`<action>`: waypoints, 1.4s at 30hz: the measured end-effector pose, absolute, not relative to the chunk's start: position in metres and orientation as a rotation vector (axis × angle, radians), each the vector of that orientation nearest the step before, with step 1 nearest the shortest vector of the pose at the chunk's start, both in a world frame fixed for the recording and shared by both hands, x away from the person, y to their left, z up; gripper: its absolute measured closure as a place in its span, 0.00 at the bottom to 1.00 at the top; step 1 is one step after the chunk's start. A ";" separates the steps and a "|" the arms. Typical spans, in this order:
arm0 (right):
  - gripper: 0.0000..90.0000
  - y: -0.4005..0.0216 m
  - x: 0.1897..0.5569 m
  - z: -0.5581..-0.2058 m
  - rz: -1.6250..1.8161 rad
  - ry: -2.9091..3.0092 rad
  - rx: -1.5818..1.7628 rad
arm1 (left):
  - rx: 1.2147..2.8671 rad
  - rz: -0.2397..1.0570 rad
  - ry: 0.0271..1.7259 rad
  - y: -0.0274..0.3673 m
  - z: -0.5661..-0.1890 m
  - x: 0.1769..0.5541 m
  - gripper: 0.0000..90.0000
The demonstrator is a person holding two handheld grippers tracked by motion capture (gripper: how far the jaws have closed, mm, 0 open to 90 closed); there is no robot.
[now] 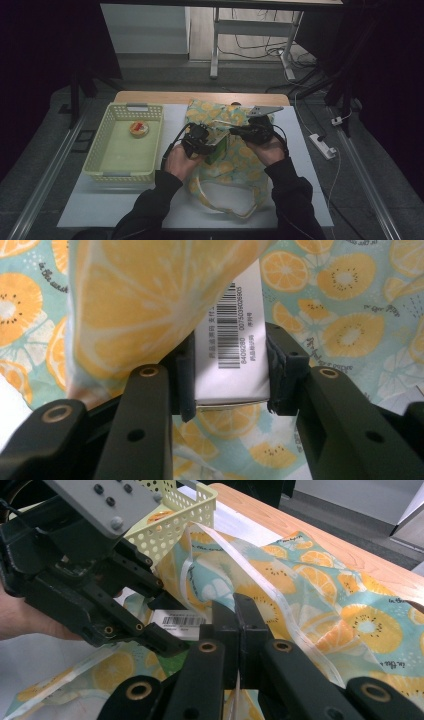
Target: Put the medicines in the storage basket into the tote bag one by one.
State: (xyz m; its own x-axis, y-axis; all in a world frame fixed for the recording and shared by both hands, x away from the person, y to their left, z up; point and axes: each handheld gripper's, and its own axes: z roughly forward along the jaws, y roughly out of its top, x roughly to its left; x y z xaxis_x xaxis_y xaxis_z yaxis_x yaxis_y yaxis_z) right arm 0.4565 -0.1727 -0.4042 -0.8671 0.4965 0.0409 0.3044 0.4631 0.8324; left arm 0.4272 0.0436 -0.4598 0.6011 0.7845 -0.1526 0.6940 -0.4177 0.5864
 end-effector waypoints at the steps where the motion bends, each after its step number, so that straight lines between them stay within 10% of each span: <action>1: 1.00 -0.173 0.457 -0.404 1.360 2.503 0.696 | 2.216 0.197 1.154 0.043 -0.460 0.428 0.68; 42: 0.99 -0.174 0.454 -0.400 1.372 2.478 0.687 | 2.073 0.199 0.992 0.121 -0.429 0.368 0.22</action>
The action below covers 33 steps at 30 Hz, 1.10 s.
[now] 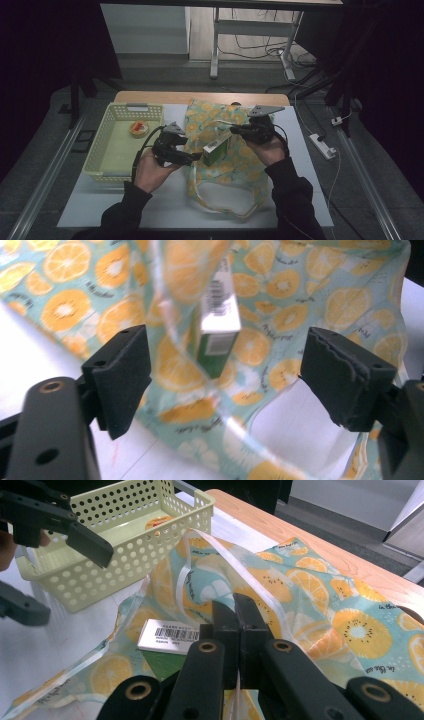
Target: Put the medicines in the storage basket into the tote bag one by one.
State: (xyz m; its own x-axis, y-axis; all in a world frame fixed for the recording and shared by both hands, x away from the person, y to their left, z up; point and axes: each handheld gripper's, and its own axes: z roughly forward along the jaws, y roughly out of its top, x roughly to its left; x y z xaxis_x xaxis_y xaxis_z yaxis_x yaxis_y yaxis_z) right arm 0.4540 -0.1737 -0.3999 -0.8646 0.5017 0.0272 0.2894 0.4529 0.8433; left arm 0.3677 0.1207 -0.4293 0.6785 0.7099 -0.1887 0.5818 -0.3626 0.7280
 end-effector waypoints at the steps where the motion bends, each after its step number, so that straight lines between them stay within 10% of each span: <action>1: 0.99 -0.174 0.454 -0.400 1.371 2.478 0.686 | 2.067 0.200 1.006 0.125 -0.430 0.367 0.20; 33: 0.99 -0.175 0.454 -0.399 1.383 2.478 0.697 | 1.981 0.257 1.207 0.241 -0.442 0.375 0.03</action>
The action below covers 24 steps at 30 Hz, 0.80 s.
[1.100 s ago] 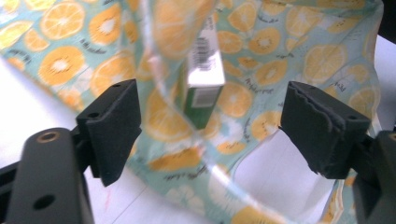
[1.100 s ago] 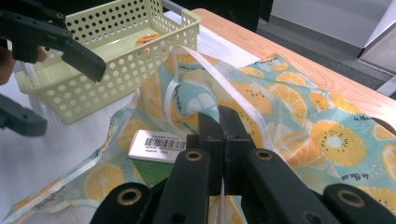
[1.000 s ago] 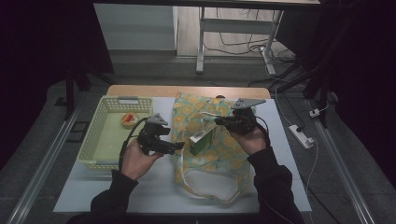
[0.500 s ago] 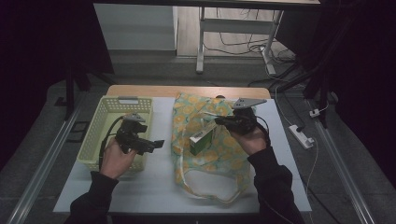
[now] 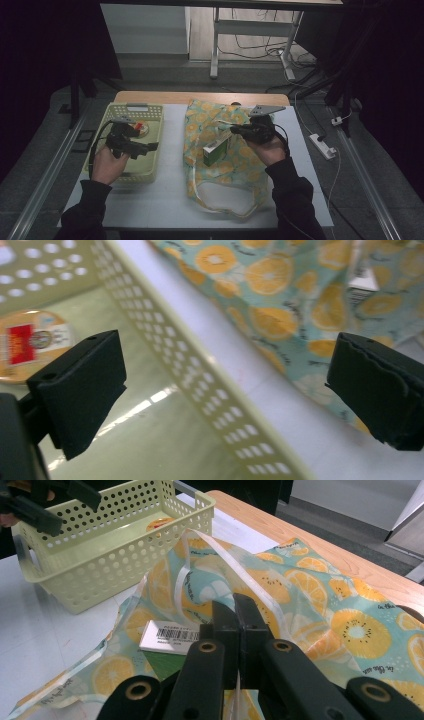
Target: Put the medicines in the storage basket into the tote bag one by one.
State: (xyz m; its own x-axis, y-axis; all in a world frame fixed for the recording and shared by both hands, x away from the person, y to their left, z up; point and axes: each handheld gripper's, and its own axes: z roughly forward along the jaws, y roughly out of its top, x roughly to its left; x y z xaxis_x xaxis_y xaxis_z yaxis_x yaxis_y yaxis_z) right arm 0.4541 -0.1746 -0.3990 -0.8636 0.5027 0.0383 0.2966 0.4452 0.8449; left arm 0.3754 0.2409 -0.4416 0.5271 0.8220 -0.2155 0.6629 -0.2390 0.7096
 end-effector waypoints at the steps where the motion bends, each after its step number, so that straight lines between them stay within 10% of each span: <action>1: 0.99 -0.175 0.454 -0.399 1.382 2.478 0.697 | 1.980 0.270 1.214 0.244 -0.442 0.376 0.03; 24: 0.99 -0.175 0.455 -0.400 1.377 2.481 0.691 | 2.002 0.325 1.423 0.283 -0.467 0.441 0.01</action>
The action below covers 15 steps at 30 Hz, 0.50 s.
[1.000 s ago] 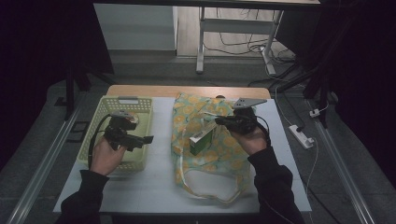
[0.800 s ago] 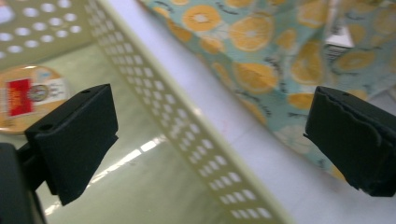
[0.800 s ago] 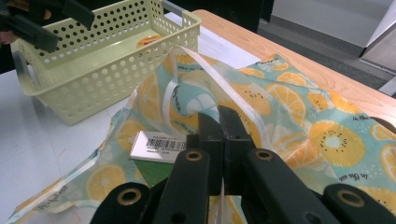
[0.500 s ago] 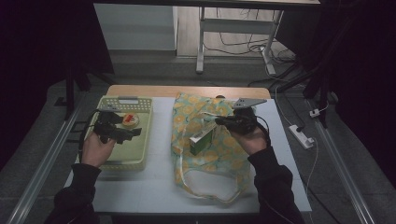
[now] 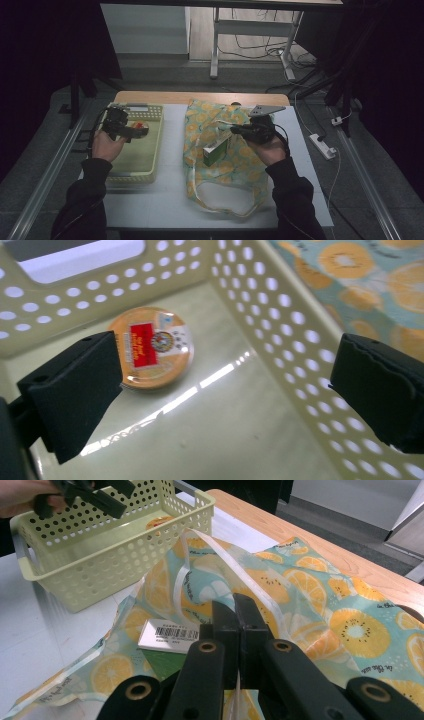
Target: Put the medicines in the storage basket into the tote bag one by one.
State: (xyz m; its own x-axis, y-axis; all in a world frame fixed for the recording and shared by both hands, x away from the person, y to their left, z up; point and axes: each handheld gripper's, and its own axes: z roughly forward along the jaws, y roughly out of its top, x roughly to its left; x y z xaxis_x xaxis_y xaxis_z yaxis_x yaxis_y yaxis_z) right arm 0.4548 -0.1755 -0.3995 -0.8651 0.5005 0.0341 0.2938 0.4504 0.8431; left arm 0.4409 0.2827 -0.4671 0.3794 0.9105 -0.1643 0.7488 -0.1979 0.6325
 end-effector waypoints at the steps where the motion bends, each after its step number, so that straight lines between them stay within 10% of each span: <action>1: 0.99 -0.176 0.455 -0.399 1.377 2.481 0.690 | 2.003 0.324 1.436 0.283 -0.469 0.444 0.01; 15: 0.99 -0.176 0.455 -0.400 1.374 2.483 0.689 | 2.071 0.299 1.513 0.286 -0.500 0.477 0.00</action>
State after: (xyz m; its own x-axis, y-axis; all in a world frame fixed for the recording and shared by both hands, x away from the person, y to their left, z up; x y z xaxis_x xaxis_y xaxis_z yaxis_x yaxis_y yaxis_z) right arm 0.4554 -0.1759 -0.4003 -0.8656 0.4997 0.0324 0.2929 0.4527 0.8422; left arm 0.4772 0.2856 -0.4995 0.3406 0.9299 -0.1391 0.8069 -0.2132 0.5509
